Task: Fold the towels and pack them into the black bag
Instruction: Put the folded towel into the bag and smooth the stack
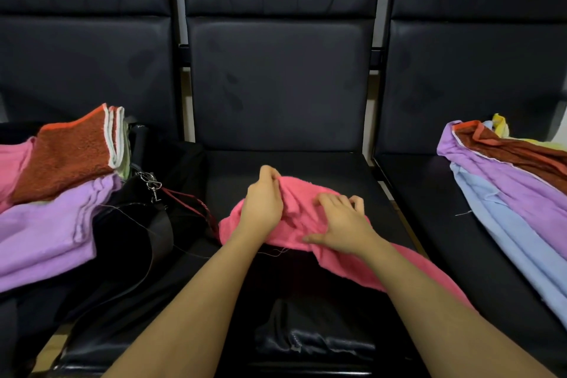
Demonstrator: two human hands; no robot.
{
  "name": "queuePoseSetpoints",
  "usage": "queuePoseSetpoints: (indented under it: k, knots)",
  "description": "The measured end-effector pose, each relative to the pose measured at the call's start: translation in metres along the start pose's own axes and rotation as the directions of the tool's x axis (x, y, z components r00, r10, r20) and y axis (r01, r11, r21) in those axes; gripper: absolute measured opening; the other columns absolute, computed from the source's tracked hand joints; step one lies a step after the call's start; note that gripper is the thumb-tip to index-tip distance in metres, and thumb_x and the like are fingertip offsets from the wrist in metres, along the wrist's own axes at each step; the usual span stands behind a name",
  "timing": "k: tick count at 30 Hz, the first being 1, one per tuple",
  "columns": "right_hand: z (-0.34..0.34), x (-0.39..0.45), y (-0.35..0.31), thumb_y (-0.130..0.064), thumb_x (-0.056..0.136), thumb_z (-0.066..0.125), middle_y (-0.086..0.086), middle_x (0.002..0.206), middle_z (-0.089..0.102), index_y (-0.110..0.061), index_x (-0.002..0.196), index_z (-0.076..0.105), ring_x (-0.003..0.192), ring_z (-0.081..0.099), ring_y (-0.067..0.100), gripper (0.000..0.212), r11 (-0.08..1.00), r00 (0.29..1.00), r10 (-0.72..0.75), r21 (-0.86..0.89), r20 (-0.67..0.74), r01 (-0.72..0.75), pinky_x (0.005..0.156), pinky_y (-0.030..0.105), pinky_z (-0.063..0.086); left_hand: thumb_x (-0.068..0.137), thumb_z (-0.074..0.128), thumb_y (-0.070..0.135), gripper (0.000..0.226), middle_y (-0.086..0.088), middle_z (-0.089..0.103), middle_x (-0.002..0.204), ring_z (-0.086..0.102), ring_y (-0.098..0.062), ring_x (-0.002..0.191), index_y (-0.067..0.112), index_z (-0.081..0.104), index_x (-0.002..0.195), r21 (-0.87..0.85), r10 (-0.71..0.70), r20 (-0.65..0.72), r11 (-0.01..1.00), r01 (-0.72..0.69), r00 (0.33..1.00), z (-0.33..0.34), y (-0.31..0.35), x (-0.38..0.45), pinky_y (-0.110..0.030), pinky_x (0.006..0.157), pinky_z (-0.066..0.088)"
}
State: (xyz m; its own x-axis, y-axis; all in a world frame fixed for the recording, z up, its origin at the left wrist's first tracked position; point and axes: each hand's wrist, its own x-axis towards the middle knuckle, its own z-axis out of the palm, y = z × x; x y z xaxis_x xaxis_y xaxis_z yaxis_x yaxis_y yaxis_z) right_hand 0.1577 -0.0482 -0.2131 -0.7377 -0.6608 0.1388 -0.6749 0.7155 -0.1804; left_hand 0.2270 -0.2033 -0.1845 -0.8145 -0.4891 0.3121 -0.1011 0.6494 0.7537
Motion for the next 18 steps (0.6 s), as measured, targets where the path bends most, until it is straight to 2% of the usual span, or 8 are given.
queuePoseSetpoints:
  k: [2,4,6,8,11,14,16,18]
  knots:
    - [-0.002,0.001,-0.002,-0.062,0.076,0.063,-0.006,0.136,0.037,-0.024,0.129,0.042,0.126,0.031,0.018,0.068,0.999,0.999,-0.017,-0.052,-0.036,0.015,0.105,0.037,0.015,0.099,0.033,0.010,0.013,-0.003,0.057,0.074,0.052,-0.019,0.065,0.013,0.046,0.101,-0.077,0.018,-0.053,0.997,-0.022,0.998,-0.007,0.007,0.004,-0.035,0.063,0.045]
    - [-0.003,0.002,-0.004,-0.053,0.082,0.061,-0.003,0.134,0.035,-0.024,0.127,0.048,0.125,0.030,0.020,0.054,0.995,0.999,-0.019,-0.101,-0.047,0.015,0.105,0.038,0.013,0.099,0.036,0.009,0.013,0.001,0.055,0.071,0.049,-0.011,0.061,0.013,0.048,0.100,-0.138,0.026,-0.104,0.990,-0.040,0.994,-0.012,0.011,0.008,-0.017,0.055,0.041]
    - [-0.005,0.002,-0.005,-0.041,0.090,0.054,-0.004,0.127,0.040,-0.023,0.122,0.054,0.121,0.032,0.020,0.036,0.992,0.997,-0.035,-0.121,-0.071,0.026,0.102,0.036,0.012,0.098,0.039,0.008,0.012,0.006,0.056,0.072,0.051,-0.006,0.064,0.012,0.050,0.099,-0.189,0.031,-0.136,0.980,-0.057,0.990,-0.016,0.015,0.010,-0.010,0.053,0.039]
    - [-0.009,0.002,-0.005,-0.027,0.095,0.046,-0.006,0.112,0.049,-0.021,0.109,0.061,0.112,0.040,0.018,0.021,0.999,0.988,-0.021,-0.033,-0.155,0.016,0.090,0.031,0.013,0.097,0.041,0.006,0.013,0.009,0.056,0.074,0.053,-0.004,0.069,0.011,0.052,0.098,-0.203,0.045,-0.156,0.976,-0.077,0.987,-0.019,0.020,0.012,-0.009,0.057,0.040]
    - [-0.021,0.002,-0.005,-0.015,0.096,0.042,-0.006,0.087,0.059,-0.020,0.098,0.063,0.088,0.050,0.015,0.022,0.963,0.945,0.144,0.263,-0.293,-0.065,0.077,0.026,0.013,0.096,0.042,0.005,0.012,0.008,0.058,0.081,0.055,-0.009,0.077,0.010,0.053,0.099,-0.195,0.078,-0.152,0.975,-0.107,0.985,-0.018,0.025,0.021,-0.012,0.066,0.038]
    - [-0.031,0.002,0.001,-0.011,0.096,0.045,0.001,0.079,0.065,-0.017,0.103,0.066,0.076,0.054,0.021,0.022,0.863,0.860,0.320,0.498,-0.397,-0.091,0.086,0.029,0.026,0.094,0.048,0.005,0.023,-0.003,0.059,0.118,0.056,-0.016,0.112,0.012,0.053,0.115,-0.131,0.151,-0.001,0.980,-0.150,0.989,-0.010,0.027,0.036,-0.013,0.089,0.036]
    - [-0.035,0.002,0.009,-0.012,0.096,0.047,0.009,0.082,0.067,-0.011,0.105,0.065,0.083,0.060,0.033,0.019,0.816,0.797,0.421,0.565,-0.434,-0.123,0.089,0.040,0.040,0.091,0.052,0.005,0.044,-0.009,0.034,0.149,0.037,-0.019,0.135,0.012,0.043,0.134,-0.026,0.229,0.182,0.973,-0.228,0.956,-0.002,0.025,0.043,-0.013,0.101,0.025]
    - [-0.037,0.001,0.018,-0.014,0.096,0.048,0.013,0.089,0.067,-0.007,0.107,0.062,0.089,0.061,0.036,0.019,0.784,0.763,0.488,0.596,-0.423,-0.171,0.084,0.042,0.045,0.090,0.054,0.008,0.053,-0.007,0.014,0.156,0.029,-0.022,0.139,0.016,0.037,0.139,0.058,0.256,0.289,0.957,-0.284,0.922,0.007,0.020,0.041,-0.024,0.109,0.026]
